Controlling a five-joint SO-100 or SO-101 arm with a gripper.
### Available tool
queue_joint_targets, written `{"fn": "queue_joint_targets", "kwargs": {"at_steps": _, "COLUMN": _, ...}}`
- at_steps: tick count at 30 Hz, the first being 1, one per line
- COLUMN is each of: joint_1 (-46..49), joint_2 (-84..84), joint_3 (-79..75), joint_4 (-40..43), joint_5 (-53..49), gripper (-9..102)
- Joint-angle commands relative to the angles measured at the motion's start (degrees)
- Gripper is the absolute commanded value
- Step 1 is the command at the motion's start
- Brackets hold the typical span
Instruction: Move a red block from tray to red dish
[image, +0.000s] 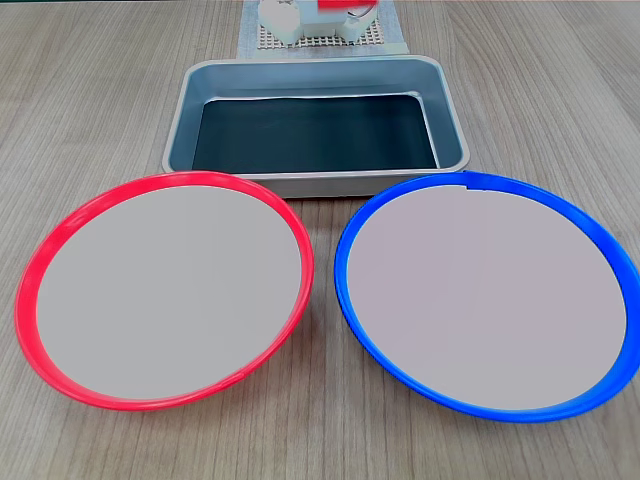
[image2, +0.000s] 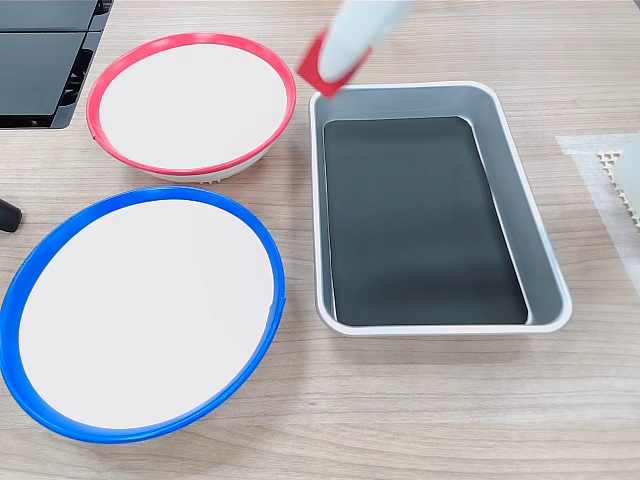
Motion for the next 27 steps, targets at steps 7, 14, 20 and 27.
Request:
{"fn": "queue_joint_targets", "kwargs": {"at_steps": 7, "joint_1": 12.3, "joint_2": -14.5, "joint_3": -8.09, "joint_4": -30.41, "joint_5": 18.02, "gripper": 0}}
{"fn": "queue_joint_targets", "kwargs": {"at_steps": 14, "joint_1": 15.64, "joint_2": -32.17, "joint_3": -6.68, "joint_4": -43.95, "joint_5": 8.35, "gripper": 0}}
{"fn": "queue_joint_targets", "kwargs": {"at_steps": 20, "joint_1": 15.03, "joint_2": -37.79, "joint_3": 3.08, "joint_4": -54.23, "joint_5": 0.26, "gripper": 0}}
{"fn": "queue_joint_targets", "kwargs": {"at_steps": 27, "joint_1": 13.71, "joint_2": -35.95, "joint_3": 10.72, "joint_4": -54.4, "joint_5": -6.94, "gripper": 10}}
